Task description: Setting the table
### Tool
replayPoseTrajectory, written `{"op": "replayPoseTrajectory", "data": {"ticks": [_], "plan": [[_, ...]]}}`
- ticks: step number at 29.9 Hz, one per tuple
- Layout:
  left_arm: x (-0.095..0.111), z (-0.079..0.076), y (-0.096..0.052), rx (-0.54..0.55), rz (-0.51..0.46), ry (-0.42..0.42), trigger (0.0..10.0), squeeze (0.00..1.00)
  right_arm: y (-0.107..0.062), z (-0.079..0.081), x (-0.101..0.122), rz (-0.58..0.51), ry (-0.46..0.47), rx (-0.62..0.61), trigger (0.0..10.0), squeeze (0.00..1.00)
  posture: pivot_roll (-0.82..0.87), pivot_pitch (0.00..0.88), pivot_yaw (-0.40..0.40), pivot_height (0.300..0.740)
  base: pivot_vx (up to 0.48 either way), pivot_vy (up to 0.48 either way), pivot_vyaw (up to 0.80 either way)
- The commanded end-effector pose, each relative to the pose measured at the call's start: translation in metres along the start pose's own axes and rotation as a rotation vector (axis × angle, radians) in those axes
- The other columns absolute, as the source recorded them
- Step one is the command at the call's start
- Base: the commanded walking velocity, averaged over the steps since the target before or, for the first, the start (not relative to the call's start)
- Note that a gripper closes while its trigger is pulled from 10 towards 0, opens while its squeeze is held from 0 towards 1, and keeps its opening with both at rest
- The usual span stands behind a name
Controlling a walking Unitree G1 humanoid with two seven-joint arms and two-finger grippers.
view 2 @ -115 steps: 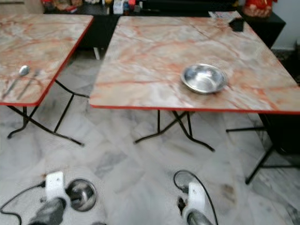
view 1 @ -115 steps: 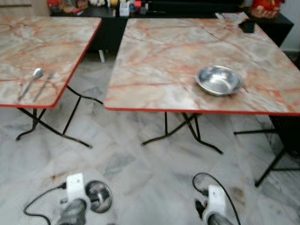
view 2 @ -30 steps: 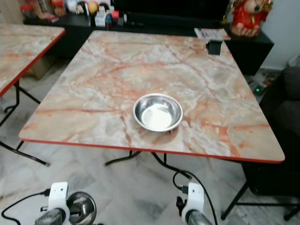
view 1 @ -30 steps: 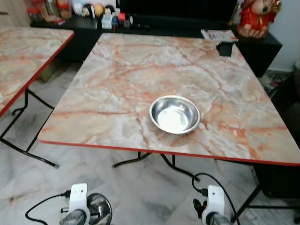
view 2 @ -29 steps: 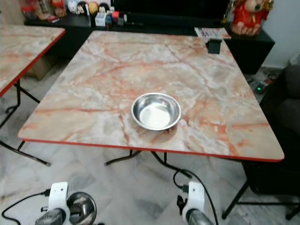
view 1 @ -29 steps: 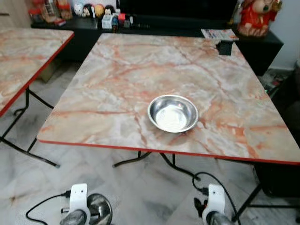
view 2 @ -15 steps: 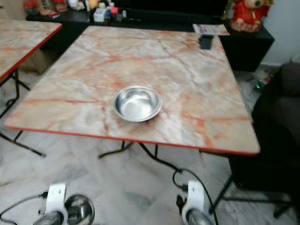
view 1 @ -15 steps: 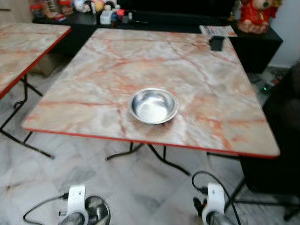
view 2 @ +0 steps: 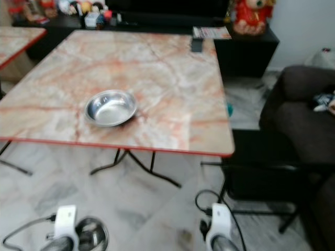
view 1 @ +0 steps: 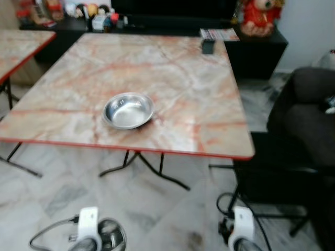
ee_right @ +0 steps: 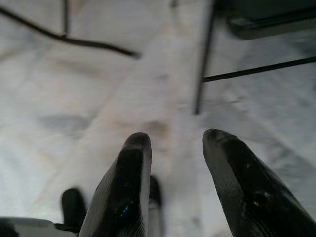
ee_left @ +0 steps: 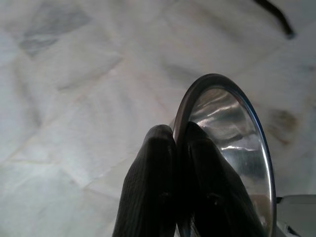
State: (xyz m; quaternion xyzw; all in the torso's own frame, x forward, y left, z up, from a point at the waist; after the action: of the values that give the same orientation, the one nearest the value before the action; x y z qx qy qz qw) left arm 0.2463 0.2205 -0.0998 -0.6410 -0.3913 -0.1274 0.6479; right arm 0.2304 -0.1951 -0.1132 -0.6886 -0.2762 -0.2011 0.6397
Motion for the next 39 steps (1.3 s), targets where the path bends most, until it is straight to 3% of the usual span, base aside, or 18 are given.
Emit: {"op": "replayPoseTrajectory", "data": {"ticks": [1,4,6,11,13,16,17,18,19,21,24,27,30,31,33,34,36,39], "plan": [[0.006,0.013,-0.001,0.035,-0.029,0.007,10.0,0.0,0.0,0.006,-0.002,0.007,-0.003,0.011,10.0,0.0,0.04,0.109,-0.052,0.74,0.0,0.0,0.0],[0.011,0.018,-0.001,0.058,-0.056,0.008,10.0,0.0,0.0,0.006,-0.003,0.01,-0.005,0.011,10.0,0.0,0.04,0.112,-0.053,0.74,0.0,0.0,0.0],[0.028,0.031,-0.003,0.12,-0.134,-0.012,10.0,0.0,0.0,0.007,-0.003,0.011,-0.013,0.014,10.0,0.0,0.05,0.116,-0.054,0.74,0.0,0.0,0.0],[0.054,0.04,-0.006,0.185,-0.252,0.004,10.0,0.0,0.0,0.006,-0.003,0.012,-0.013,0.013,10.0,0.0,0.06,0.118,-0.055,0.74,0.0,0.0,0.0],[0.099,0.062,-0.02,0.357,-0.478,-0.025,10.0,0.0,0.0,0.007,-0.003,0.012,-0.017,0.017,10.0,0.0,0.07,0.121,-0.057,0.74,0.0,0.0,0.0],[0.114,0.066,-0.027,0.399,-0.553,-0.026,10.0,0.0,0.0,0.007,-0.003,0.012,-0.02,0.019,10.0,0.0,0.07,0.123,-0.058,0.74,0.0,0.0,0.0],[0.134,0.067,-0.037,0.44,-0.664,-0.006,10.0,0.0,0.0,0.008,-0.003,0.012,-0.023,0.021,10.0,0.0,0.08,0.124,-0.06,0.74,0.0,0.0,0.0],[0.134,0.067,-0.037,0.44,-0.664,-0.006,10.0,0.0,0.0,0.008,-0.003,0.012,-0.023,0.021,10.0,0.0,0.08,0.124,-0.06,0.74,0.0,0.0,0.0],[0.156,0.069,-0.052,0.503,-0.786,0.012,10.0,0.0,0.0,0.008,-0.002,0.012,-0.024,0.023,10.0,0.0,0.08,0.126,-0.061,0.74,0.0,0.0,0.0],[0.175,0.068,-0.066,0.549,-0.891,0.023,10.0,0.0,0.0,0.009,-0.002,0.011,-0.027,0.028,10.0,0.0,0.08,0.127,-0.061,0.74,0.0,0.0,0.0],[0.205,0.062,-0.089,0.602,-1.037,0.051,10.0,0.0,0.001,0.01,-0.001,0.008,-0.029,0.033,10.0,0.0,0.08,0.128,-0.065,0.74,0.0,0.0,0.0],[0.245,0.052,-0.123,0.655,-1.236,0.087,10.0,0.0,0.001,0.011,0.0,0.005,-0.03,0.036,10.0,0.0,0.08,0.128,-0.067,0.74,0.0,0.0,0.0],[0.275,0.038,-0.145,0.599,-1.362,0.055,10.0,0.0,0.001,0.011,0.001,0.003,-0.029,0.036,10.0,0.0,0.08,0.127,-0.069,0.74,0.0,0.0,0.0],[0.289,0.028,-0.149,0.515,-1.396,0.022,10.0,0.0,0.001,0.011,0.002,0.002,-0.029,0.036,10.0,0.0,0.08,0.126,-0.068,0.74,0.0,0.0,0.0],[0.303,0.006,-0.144,0.301,-1.372,-0.093,10.0,0.0,0.001,0.01,0.003,0.0,-0.028,0.035,10.0,0.0,0.08,0.127,-0.068,0.74,0.0,0.0,0.0],[0.303,0.006,-0.144,0.301,-1.372,-0.093,10.0,0.0,0.001,0.01,0.003,0.0,-0.028,0.035,10.0,0.0,0.08,0.127,-0.068,0.74,0.0,0.0,0.0],[0.315,-0.02,-0.142,0.092,-1.322,-0.251,10.0,0.0,0.001,0.011,0.004,-0.003,-0.03,0.037,10.0,0.0,0.08,0.125,-0.066,0.74,0.0,0.0,0.0],[0.321,-0.049,-0.144,-0.084,-1.287,-0.27,10.0,0.0,0.001,0.011,0.005,-0.008,-0.019,0.034,10.0,0.0,0.07,0.124,-0.063,0.74,0.0,0.0,0.0]]}}
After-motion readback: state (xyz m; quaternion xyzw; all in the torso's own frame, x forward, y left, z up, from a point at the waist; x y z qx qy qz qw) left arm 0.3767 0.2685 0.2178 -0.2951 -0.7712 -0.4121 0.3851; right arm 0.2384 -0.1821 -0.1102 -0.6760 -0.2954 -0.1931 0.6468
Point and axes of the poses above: a point about 5 cm out from each wrist's last joint towards the gripper, its own y axis pointing out of the wrist towards the gripper, its own x axis along the axis of the wrist's last joint, z = x × y, the point moved 5 cm from there along y, pointing out of the wrist towards the gripper, and after that the axes turned 15 degrees about -y, right-handed, at the moved point
